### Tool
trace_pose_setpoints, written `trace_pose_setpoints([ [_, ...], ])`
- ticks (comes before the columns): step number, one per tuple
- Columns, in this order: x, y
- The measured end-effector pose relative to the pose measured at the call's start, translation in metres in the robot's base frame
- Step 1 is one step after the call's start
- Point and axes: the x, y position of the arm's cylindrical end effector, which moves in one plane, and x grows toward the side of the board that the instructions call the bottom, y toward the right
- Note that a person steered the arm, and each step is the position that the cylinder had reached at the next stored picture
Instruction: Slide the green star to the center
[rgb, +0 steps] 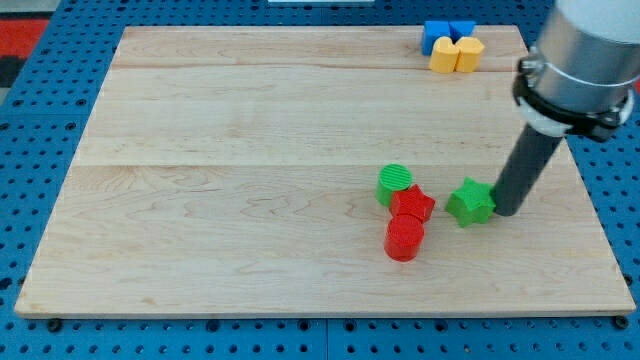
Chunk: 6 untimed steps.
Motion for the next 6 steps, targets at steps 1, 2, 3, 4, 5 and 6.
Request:
trace_pose_setpoints([
  [1, 0.029, 0.005],
  [2, 0.023, -0.008],
  [3, -0.011, -0.023],
  [4, -0.047, -0.046],
  [5, -0.090, -0.086],
  [6, -0.117, -0.139],
])
